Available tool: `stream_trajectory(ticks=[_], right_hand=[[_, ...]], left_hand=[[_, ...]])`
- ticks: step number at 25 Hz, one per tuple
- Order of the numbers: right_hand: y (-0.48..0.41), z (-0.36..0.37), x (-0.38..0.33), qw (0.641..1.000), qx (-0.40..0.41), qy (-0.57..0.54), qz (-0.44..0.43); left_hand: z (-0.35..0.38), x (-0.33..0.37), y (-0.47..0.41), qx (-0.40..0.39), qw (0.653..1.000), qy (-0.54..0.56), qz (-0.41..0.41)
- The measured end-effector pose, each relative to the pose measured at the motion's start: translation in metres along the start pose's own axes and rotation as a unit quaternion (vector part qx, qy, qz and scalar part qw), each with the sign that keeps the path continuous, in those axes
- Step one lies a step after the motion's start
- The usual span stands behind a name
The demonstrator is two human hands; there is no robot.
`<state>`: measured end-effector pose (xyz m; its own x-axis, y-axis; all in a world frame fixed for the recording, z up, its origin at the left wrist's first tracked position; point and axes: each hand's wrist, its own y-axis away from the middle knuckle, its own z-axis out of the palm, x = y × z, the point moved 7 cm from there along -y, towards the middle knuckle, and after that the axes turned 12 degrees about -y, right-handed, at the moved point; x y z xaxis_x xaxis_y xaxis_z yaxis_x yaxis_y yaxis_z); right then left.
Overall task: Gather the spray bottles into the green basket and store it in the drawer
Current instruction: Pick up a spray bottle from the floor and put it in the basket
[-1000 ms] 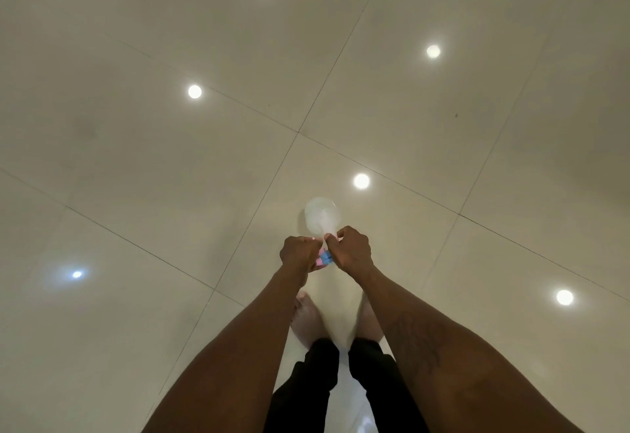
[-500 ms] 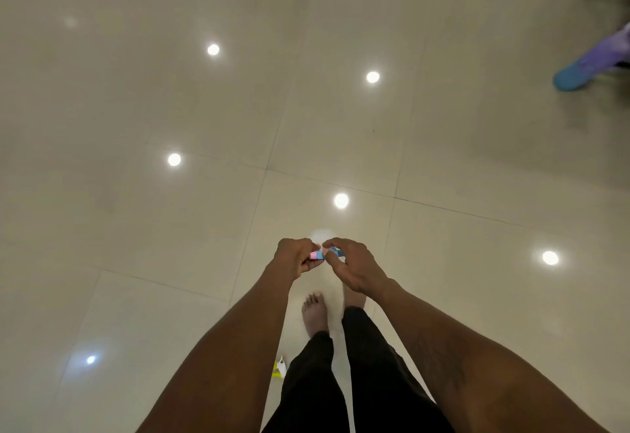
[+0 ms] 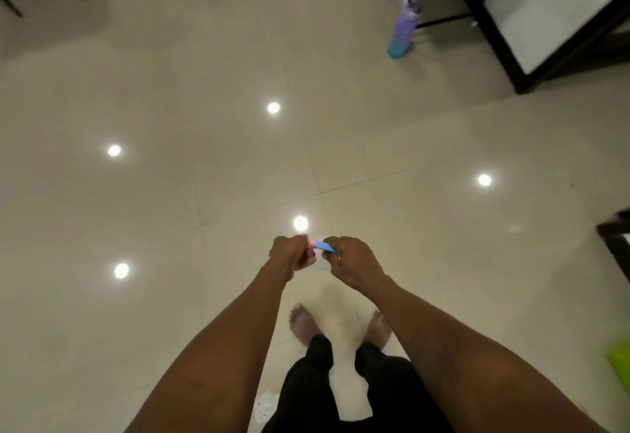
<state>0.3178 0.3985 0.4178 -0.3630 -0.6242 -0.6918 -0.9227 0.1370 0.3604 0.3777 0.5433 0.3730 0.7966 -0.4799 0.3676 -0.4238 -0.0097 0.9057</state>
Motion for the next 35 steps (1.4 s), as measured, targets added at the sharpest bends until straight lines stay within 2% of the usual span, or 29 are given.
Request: stream_trajectory(ticks=[2, 3, 5, 6, 7, 9, 16, 19, 23, 30, 35], right_hand=[[0.024, -0.03, 0.028, 0.999, 0.034, -0.016, 0.031], [0.036, -0.045, 0.043, 0.997, 0.049, -0.023, 0.046], [0.065, -0.079, 0.075, 0.992, 0.089, -0.043, 0.08], [0.079, -0.094, 0.09, 0.988, 0.108, -0.053, 0.095], [0.094, -0.109, 0.105, 0.984, 0.129, -0.063, 0.108], [0.126, -0.137, 0.136, 0.974, 0.17, -0.073, 0.133], [0.234, -0.225, 0.234, 0.923, 0.293, -0.145, 0.203], [0.274, -0.253, 0.277, 0.885, 0.352, -0.176, 0.249], [0.314, -0.281, 0.316, 0.837, 0.417, -0.19, 0.3], [0.383, -0.328, 0.378, 0.734, 0.534, -0.204, 0.368], [0.43, -0.355, 0.422, 0.688, 0.57, -0.203, 0.402]], left_hand=[[0.034, 0.011, 0.017, 0.016, 0.989, -0.137, 0.06], [0.052, 0.018, 0.025, 0.023, 0.966, -0.234, 0.109], [0.104, 0.035, 0.049, 0.03, 0.879, -0.424, 0.218], [0.13, 0.041, 0.062, 0.027, 0.836, -0.484, 0.258], [0.158, 0.044, 0.073, 0.018, 0.802, -0.524, 0.286], [0.218, 0.044, 0.097, -0.009, 0.756, -0.57, 0.32], [0.396, 0.032, 0.174, -0.07, 0.676, -0.616, 0.398], [0.463, 0.024, 0.198, -0.101, 0.626, -0.633, 0.444], [0.527, 0.014, 0.22, -0.132, 0.585, -0.639, 0.482], [0.646, 0.014, 0.26, -0.203, 0.488, -0.646, 0.551], [0.721, -0.001, 0.288, -0.243, 0.45, -0.651, 0.561]])
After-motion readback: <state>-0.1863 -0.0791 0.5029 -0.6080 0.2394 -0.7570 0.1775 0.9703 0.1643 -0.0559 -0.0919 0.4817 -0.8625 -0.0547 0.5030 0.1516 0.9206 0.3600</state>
